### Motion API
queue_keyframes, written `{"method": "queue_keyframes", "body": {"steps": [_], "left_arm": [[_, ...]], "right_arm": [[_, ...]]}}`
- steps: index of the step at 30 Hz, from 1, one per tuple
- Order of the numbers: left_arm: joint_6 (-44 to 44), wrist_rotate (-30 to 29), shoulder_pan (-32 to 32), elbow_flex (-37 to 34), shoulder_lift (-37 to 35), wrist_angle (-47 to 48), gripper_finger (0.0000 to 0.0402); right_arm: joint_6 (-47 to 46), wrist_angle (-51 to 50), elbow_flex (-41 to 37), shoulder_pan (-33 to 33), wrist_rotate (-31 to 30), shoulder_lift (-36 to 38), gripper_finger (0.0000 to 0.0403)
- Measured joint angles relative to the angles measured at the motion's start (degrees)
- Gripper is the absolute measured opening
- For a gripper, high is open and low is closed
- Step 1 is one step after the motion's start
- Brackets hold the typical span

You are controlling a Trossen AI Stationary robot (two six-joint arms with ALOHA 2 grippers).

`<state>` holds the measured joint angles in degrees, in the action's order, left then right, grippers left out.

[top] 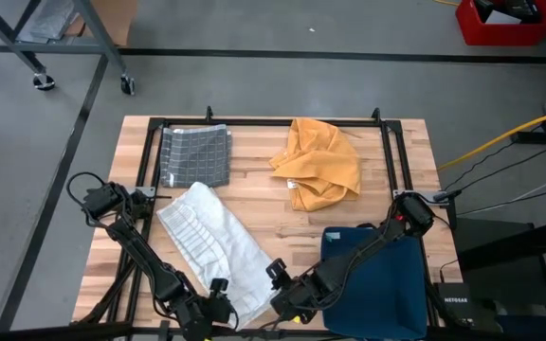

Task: Fold towel
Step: Fold the white towel

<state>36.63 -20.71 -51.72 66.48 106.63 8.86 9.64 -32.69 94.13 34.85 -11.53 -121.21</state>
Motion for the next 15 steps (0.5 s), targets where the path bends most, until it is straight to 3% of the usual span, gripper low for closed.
{"method": "queue_keyframes", "body": {"steps": [6, 15], "left_arm": [[-5.52, -0.08, -0.42, 0.00, 1.36, -0.11, 0.0183], [-5.10, -0.09, 0.08, 0.00, 4.23, -0.06, 0.0178]], "right_arm": [[0.08, -0.02, 0.00, 0.00, -0.01, 0.00, 0.0174], [0.10, -0.17, -0.13, 0.00, 0.09, -1.09, 0.0174]]}}
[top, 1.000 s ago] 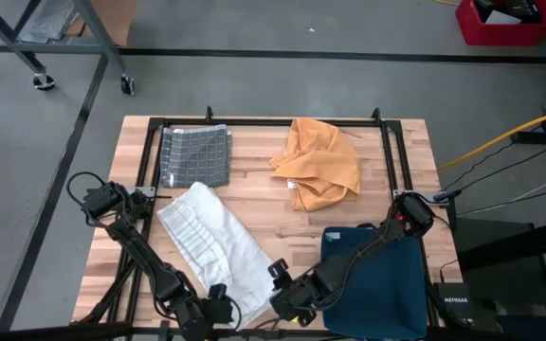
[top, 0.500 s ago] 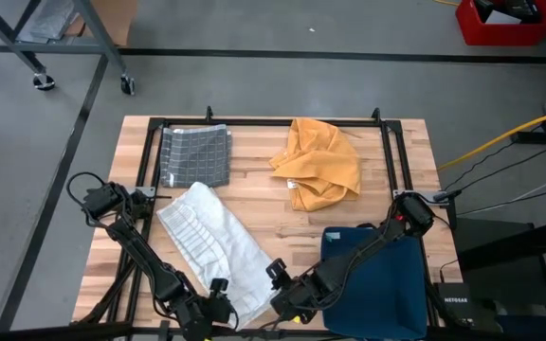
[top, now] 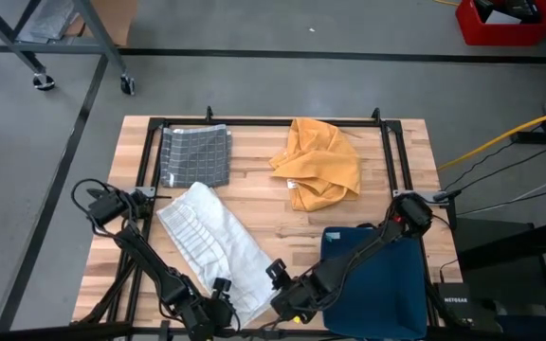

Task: Fold towel
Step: Fold the white towel

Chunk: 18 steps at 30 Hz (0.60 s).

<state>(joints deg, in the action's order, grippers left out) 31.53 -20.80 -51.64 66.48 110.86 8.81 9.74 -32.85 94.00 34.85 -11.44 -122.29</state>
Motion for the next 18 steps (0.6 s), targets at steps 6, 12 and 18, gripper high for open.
{"method": "queue_keyframes", "body": {"steps": [6, 12, 18], "left_arm": [[0.01, 0.02, -0.45, 0.00, 1.62, -0.79, 0.0178], [-0.05, -0.13, -0.61, 0.02, 2.18, -0.88, 0.0178], [-2.03, -0.11, -0.11, 0.04, 2.44, -0.76, 0.0178]], "right_arm": [[1.71, 0.03, -0.02, 0.07, 0.70, -3.52, 0.0174], [2.58, 0.31, -0.04, 0.07, 1.48, -4.33, 0.0174], [2.70, 3.37, 0.02, 0.04, 1.61, -4.81, 0.0174]]}}
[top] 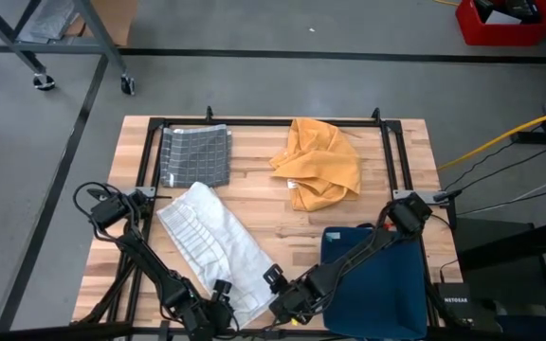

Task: Fold towel
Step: Fold the white towel

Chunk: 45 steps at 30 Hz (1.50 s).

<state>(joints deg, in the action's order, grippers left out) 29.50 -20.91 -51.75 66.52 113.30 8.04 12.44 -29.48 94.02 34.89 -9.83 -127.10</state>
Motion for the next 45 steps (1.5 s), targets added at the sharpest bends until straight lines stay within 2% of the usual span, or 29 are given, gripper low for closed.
{"method": "queue_keyframes", "body": {"steps": [13, 17, 20, 26, 27, 29, 32, 38, 42, 45], "left_arm": [[0.13, -2.79, 0.66, -0.15, 0.11, 0.38, 0.0177], [0.13, -3.46, 0.90, -0.17, 0.17, 0.35, 0.0158], [1.56, -3.83, 0.90, -0.20, 0.17, 0.16, 0.0123], [6.96, -3.89, 0.84, -0.22, 0.17, -0.10, 0.0038], [8.10, -3.89, 0.83, -0.22, 0.17, -0.16, 0.0025], [11.02, -3.91, 0.74, -0.22, 0.17, -0.21, 0.0008], [14.78, -3.94, 0.56, -0.24, 0.17, -0.51, 0.0010], [16.82, -4.11, -0.74, 0.33, -0.18, -1.52, 0.0004], [18.58, -7.77, -2.22, 2.16, -0.99, -1.63, 0.0003], [18.56, -11.47, -3.28, 3.31, -1.91, -0.84, 0.0003]], "right_arm": [[-0.15, 0.24, 0.22, 0.04, -1.61, -2.65, 0.0174], [-2.17, 0.34, 0.17, 0.09, -2.13, -2.75, 0.0164], [-4.51, 0.43, 0.13, 0.09, -2.15, -2.81, 0.0131], [-4.93, 0.88, 0.07, 0.14, -1.76, -2.94, 0.0021], [-4.95, 0.92, 0.07, 0.13, -1.70, -2.92, 0.0012], [-5.62, 1.02, 0.07, 0.08, -1.75, -2.89, 0.0015], [-8.51, 0.06, 0.83, 0.07, -2.09, -2.94, 0.0022], [-9.20, -6.54, 5.95, -0.20, -3.45, -3.35, 0.0008], [-9.20, -11.78, 11.09, -0.20, -6.56, -3.33, 0.0006], [-9.11, -14.04, 14.06, -0.22, -6.65, -3.27, 0.0004]]}}
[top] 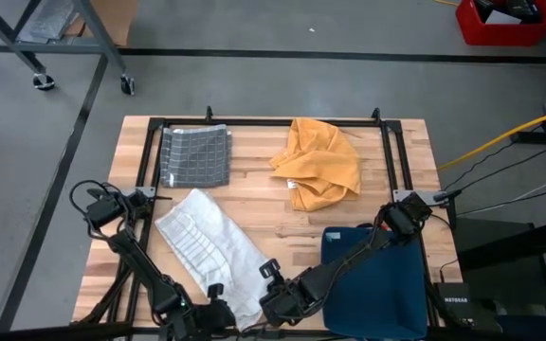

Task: Fold towel
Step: Fold the white towel

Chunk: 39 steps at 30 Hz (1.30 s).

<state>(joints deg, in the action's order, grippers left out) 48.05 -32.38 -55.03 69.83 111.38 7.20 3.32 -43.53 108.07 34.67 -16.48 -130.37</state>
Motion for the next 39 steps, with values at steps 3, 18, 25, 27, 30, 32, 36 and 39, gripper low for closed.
{"method": "queue_keyframes", "body": {"steps": [3, 18, 25, 27, 30, 32, 36, 39], "left_arm": [[0.84, -3.83, -0.91, 0.29, -1.00, -0.03, 0.0002], [33.98, -14.68, -6.02, 0.30, -1.39, 15.88, 0.0001], [50.38, -15.50, -7.79, 0.32, -1.43, 22.63, 0.0000], [55.54, -15.50, -8.18, 0.32, -1.43, 25.19, 0.0000], [63.77, -15.47, -8.74, 0.31, -1.43, 29.78, 0.0000], [69.17, -15.47, -9.02, 0.31, -1.45, 33.06, 0.0000], [72.89, -14.56, -9.07, 0.32, -1.72, 36.23, 0.0000], [72.62, -14.34, -9.00, 0.34, -2.12, 37.61, 0.0000]], "right_arm": [[0.12, -0.03, 1.52, -0.28, 0.11, 0.05, 0.0004], [1.24, 4.14, 2.16, -3.83, -3.97, 0.17, 0.0001], [3.11, 9.17, 2.18, -7.38, -3.86, 0.31, 0.0001], [3.21, 10.45, 2.18, -8.55, -3.52, 0.31, 0.0001], [4.22, 11.97, 2.18, -10.10, -3.48, 0.35, 0.0001], [4.85, 12.88, 2.18, -11.13, -3.47, 0.35, 0.0001], [5.97, 14.21, 2.18, -13.15, -2.94, 0.35, 0.0001], [6.39, 15.93, 2.20, -14.56, -1.49, 0.22, 0.0001]]}}
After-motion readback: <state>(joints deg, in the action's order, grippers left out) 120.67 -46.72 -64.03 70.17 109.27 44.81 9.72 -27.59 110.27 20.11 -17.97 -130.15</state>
